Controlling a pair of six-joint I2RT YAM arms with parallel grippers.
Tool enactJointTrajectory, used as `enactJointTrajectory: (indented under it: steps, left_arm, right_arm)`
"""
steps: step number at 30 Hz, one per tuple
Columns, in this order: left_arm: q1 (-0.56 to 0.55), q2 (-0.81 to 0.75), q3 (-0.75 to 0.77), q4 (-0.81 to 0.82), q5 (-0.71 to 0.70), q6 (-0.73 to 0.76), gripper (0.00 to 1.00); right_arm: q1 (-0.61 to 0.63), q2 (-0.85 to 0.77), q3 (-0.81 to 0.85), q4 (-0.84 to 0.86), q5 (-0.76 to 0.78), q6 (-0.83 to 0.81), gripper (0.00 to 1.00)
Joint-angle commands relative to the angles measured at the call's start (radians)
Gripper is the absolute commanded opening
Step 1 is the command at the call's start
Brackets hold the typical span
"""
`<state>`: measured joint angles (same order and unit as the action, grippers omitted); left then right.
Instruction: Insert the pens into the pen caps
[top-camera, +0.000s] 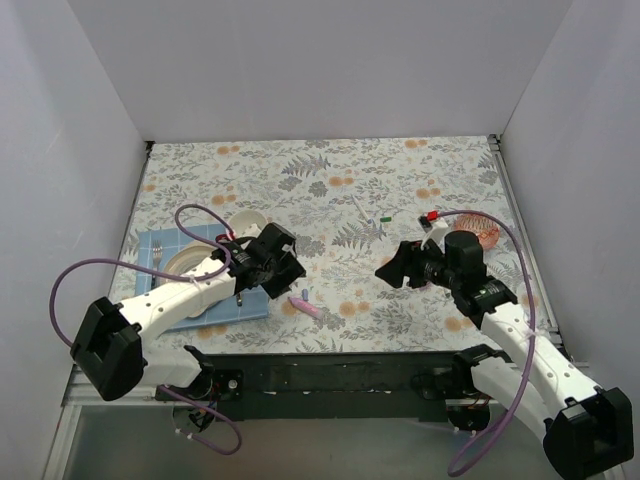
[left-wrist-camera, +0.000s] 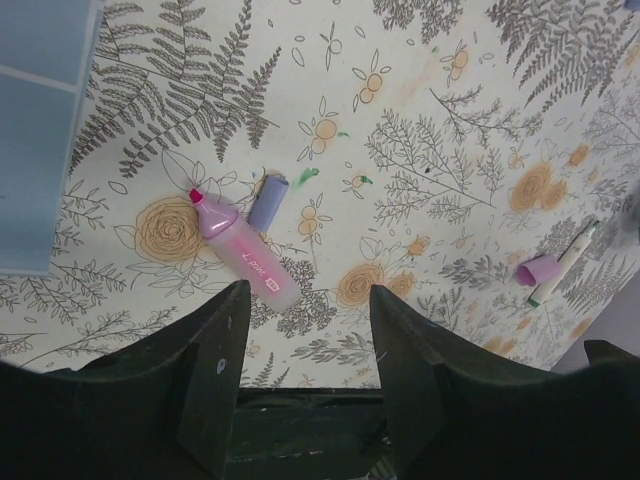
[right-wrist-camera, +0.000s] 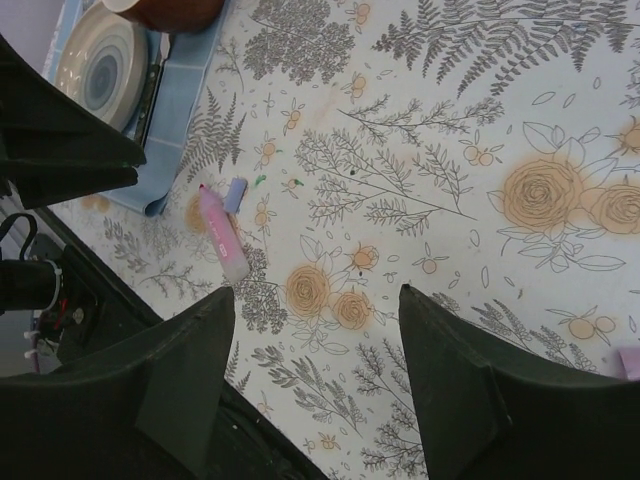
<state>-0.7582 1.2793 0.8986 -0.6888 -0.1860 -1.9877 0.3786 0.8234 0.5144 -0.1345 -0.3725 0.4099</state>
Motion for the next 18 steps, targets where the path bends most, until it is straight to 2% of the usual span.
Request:
enactJointTrajectory:
  steps: [1, 6, 8, 12, 15, 16, 18]
  left_arm:
    - [-0.015, 0.058, -0.006, -0.026, 0.121, -0.232, 0.49]
    - [-0.023, 0.065, 0.031, -0.052, 0.113, -0.194, 0.45]
    - [-0.023, 0.009, 0.083, -0.092, 0.016, -0.183, 0.46]
    - [-0.023, -0.153, 0.114, -0.129, -0.145, -0.108, 0.47]
    - [-0.023, -0.32, 0.041, -0.011, -0.171, -0.01, 0.56]
    - [-0.023, -0.36, 0.014, 0.026, -0.17, 0.051, 0.67]
    - [-0.023, -0.483, -0.065, 0.1, -0.173, 0.079, 0.77]
  right_arm:
    - [0.054, 0.015, 0.013, 0.079, 0.019, 0.021, 0.72]
    - [0.207, 0.095, 0.033, 0.076, 0.119, 0.009, 0.72]
    - [0.288, 0.158, 0.073, 0.064, 0.194, 0.0, 0.72]
    - [0.387, 0.316, 0.145, 0.065, 0.244, -0.019, 0.69]
    - [0.46, 0.423, 0.208, 0.056, 0.29, -0.037, 0.69]
    - [0.476, 0.45, 0.223, 0.061, 0.309, -0.045, 0.69]
    - [0.511, 0.526, 0.257, 0.075, 0.316, -0.062, 0.69]
